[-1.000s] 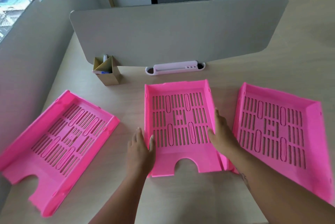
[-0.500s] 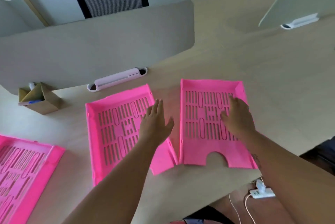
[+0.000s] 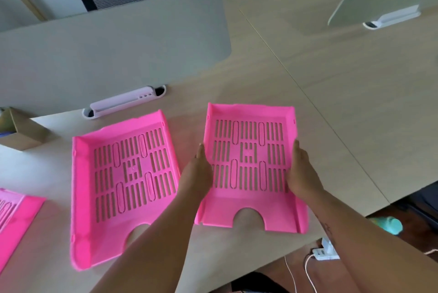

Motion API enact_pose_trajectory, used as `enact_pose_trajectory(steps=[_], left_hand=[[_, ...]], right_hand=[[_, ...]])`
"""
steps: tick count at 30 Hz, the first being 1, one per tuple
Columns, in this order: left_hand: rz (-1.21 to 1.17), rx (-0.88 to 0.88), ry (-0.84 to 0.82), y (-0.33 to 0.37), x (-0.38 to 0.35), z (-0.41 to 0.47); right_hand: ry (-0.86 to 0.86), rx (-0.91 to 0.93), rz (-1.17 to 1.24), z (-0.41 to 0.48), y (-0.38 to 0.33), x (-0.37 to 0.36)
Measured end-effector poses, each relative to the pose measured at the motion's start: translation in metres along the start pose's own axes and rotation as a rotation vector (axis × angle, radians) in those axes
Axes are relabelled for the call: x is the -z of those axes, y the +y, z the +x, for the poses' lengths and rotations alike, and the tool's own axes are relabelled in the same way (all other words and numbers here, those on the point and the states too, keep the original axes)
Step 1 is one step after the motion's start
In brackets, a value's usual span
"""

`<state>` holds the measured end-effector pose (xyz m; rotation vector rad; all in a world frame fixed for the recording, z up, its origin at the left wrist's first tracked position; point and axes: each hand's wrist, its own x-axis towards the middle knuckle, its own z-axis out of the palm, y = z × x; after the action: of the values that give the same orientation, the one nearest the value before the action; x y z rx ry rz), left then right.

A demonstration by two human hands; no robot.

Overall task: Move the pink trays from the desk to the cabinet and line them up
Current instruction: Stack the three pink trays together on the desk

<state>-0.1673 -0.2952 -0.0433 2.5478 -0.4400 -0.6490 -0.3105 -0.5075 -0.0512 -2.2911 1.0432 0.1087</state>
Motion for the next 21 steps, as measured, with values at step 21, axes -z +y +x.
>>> enact_pose_trajectory(steps=[21], left_hand=[[-0.025,0.106,0.461,-0.095,0.169,-0.026]], right_hand=[[-0.031,0.333,-0.022,0.014,-0.211,-0.028]])
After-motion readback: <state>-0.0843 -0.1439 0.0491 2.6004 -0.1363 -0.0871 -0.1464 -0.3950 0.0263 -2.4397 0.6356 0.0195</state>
